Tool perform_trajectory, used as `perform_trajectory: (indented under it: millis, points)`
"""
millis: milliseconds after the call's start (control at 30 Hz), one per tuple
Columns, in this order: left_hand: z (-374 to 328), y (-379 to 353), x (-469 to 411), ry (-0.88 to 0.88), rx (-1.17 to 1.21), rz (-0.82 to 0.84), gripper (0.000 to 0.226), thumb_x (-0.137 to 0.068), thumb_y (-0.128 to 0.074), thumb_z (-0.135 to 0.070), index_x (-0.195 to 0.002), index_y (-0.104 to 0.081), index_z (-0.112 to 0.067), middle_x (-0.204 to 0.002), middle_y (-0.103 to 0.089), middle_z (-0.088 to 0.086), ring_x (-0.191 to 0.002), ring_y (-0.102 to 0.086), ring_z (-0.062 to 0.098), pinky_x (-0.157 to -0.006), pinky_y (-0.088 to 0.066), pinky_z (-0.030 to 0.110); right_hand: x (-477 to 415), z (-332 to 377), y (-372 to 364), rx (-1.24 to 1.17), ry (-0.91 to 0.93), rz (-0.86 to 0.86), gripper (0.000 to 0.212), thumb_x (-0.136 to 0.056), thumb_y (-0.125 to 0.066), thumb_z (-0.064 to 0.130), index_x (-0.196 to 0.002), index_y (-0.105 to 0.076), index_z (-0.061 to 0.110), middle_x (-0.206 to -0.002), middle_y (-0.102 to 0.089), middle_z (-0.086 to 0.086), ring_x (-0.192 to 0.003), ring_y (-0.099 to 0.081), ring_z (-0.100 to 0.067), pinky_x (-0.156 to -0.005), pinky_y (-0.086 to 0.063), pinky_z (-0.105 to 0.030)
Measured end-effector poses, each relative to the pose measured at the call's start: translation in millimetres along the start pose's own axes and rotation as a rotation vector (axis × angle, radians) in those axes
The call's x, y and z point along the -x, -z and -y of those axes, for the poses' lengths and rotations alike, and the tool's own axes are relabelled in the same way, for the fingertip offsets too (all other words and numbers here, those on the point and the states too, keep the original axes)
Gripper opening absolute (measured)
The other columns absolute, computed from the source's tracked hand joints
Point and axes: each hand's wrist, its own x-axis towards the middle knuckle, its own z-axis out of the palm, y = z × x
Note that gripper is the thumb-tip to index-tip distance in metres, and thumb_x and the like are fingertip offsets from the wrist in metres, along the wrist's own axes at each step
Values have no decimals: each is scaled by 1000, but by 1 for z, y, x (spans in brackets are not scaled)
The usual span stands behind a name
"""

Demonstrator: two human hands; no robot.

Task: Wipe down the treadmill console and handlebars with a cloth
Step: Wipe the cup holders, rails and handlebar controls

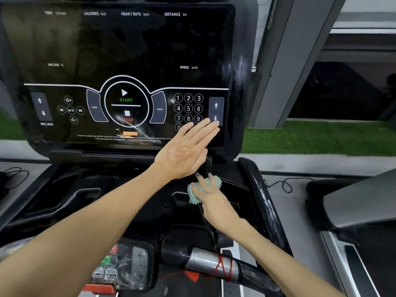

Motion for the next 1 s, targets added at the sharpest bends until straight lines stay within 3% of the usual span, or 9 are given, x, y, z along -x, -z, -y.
perform_trajectory:
  millis: [167, 333, 400, 467, 667, 800, 867, 1000]
  points:
    - [1, 1, 1, -1, 0, 4, 57, -96, -34, -22, -151, -29, -6, -160, -25, 8, -148, -23, 23, -118, -21, 42, 32, -15, 0, 52, 169, 61, 59, -79, -43, -18, -130, -57, 9, -150, -38, -13, -142, -19, -46, -102, -44, -51]
    - [1, 0, 1, -7, 7, 8, 57, -97, -35, -23, -152, -29, -6, -161, -24, 8, -149, -21, 23, -119, -20, 42, 89, -43, 16, -11, 235, 124, 73, -72, -45, -22, -129, -61, 21, -150, -40, -1, -141, -33, -25, -106, -43, -42]
    - [1, 0, 1, -3, 17, -3, 57, -97, -35, -23, -151, -30, -5, -160, -25, 8, -148, -22, 23, -119, -19, 42, 109, -57, 24, -13, 184, 124, 73, -73, -45, -22, -128, -62, 23, -151, -39, 5, -144, -27, -16, -111, -38, -38]
    - [1, 0, 1, 1, 30, -7, 56, -97, -35, -22, -151, -31, -5, -160, -27, 8, -148, -23, 24, -119, -19, 42, 127, -68, 29, -6, 136, 88, 72, -75, -46, -19, -128, -62, 27, -149, -42, 8, -143, -29, -11, -106, -43, -37]
    - [1, 4, 0, -5, 61, -15, 55, -97, -34, -22, -149, -34, -5, -158, -30, 9, -146, -27, 25, -118, -22, 42, 136, -70, 37, 35, 34, 42, 61, -75, -50, -19, -116, -69, 22, -140, -54, 0, -135, -43, -21, -101, -48, -43]
    - [-9, 6, -7, -14, 99, -66, 57, -95, -36, -20, -150, -33, -5, -159, -29, 8, -146, -26, 26, -117, -22, 42, 131, -68, 48, 93, -97, -114, 65, -73, -55, -25, -118, -68, 19, -142, -51, 2, -135, -41, -19, -111, -29, -23]
    - [-22, 9, -19, -20, 123, -94, 58, -95, -37, -22, -150, -31, -4, -159, -28, 8, -147, -26, 25, -117, -23, 42, 133, -72, 50, 130, -146, -188, 74, -67, -56, -28, -124, -64, 18, -141, -52, 2, -133, -44, -22, -103, -38, -22]
    - [-44, 10, -44, 51, 184, -94, 60, -99, -36, -25, -153, -21, -2, -162, -20, 9, -148, -20, 24, -119, -20, 41, 146, -81, 39, 145, -427, -155, 77, -72, -49, -24, -140, -45, 13, -154, -32, -1, -128, -49, -34, -86, -55, -39]
